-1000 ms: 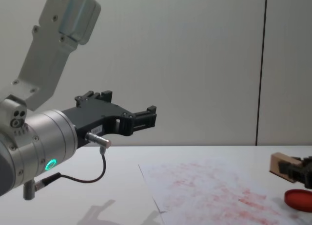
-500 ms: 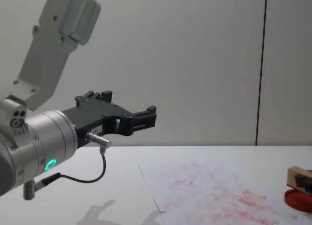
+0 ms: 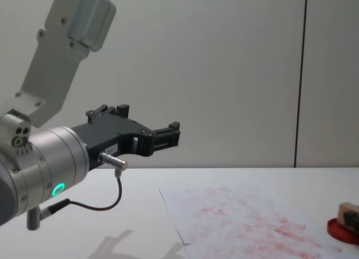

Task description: Use the one hand to pick up the stamp and affix it onto the A4 paper.

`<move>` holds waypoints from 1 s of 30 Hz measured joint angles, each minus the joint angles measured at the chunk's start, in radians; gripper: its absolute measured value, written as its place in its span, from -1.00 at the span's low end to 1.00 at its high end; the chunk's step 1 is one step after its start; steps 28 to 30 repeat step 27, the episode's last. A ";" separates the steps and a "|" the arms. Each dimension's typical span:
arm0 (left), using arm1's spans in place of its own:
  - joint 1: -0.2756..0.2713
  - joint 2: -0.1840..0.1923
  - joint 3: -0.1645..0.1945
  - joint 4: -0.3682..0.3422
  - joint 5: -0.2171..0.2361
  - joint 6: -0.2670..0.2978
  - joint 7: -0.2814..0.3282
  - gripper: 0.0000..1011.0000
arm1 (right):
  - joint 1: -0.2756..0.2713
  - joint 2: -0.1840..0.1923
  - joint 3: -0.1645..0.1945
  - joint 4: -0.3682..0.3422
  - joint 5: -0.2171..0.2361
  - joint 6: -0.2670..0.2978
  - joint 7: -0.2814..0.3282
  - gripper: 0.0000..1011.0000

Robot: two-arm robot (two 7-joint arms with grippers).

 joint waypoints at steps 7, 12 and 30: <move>0.000 0.000 0.000 0.000 0.000 0.000 0.000 0.96 | 0.004 -0.002 -0.002 0.008 -0.002 0.003 -0.002 -0.02; 0.000 0.000 0.000 0.000 0.000 0.000 0.000 0.96 | 0.005 -0.003 -0.003 0.006 0.002 0.000 -0.006 0.29; 0.000 0.000 0.000 0.000 0.000 0.000 0.000 0.96 | -0.012 -0.003 0.000 -0.084 0.027 -0.048 -0.047 0.98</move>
